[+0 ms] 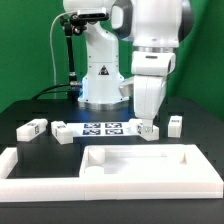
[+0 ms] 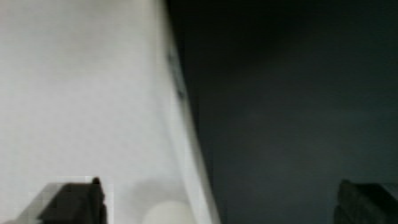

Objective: Assemble desk

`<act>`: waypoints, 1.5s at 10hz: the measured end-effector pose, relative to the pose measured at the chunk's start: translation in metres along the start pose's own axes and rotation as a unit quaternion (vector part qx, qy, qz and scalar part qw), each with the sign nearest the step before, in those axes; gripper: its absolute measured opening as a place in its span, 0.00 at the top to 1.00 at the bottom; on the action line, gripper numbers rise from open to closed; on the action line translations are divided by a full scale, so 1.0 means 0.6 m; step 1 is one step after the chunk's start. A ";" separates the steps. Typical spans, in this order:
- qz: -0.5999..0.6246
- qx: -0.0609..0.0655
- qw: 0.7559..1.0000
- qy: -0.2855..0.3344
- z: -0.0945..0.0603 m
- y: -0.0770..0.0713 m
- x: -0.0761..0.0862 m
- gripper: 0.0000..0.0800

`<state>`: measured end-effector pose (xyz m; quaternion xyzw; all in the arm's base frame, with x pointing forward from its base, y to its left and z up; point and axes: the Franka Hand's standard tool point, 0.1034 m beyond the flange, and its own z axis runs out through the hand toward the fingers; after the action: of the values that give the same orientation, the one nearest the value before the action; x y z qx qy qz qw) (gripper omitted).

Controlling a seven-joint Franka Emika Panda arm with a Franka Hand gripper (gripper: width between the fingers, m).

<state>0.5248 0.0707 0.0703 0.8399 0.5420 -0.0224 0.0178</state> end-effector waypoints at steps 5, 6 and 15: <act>0.191 -0.002 0.982 0.008 -0.009 -0.017 0.026 0.19; 0.218 -0.001 0.976 0.009 -0.008 -0.019 0.028 0.19; 0.551 0.050 0.833 -0.013 -0.002 -0.121 0.044 0.19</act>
Offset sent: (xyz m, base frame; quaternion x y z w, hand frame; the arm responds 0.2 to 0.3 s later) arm 0.0000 0.0000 0.0000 0.0000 0.0000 0.1296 0.9916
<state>0.4695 0.1246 0.0694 0.9988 -0.0131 -0.0470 -0.0080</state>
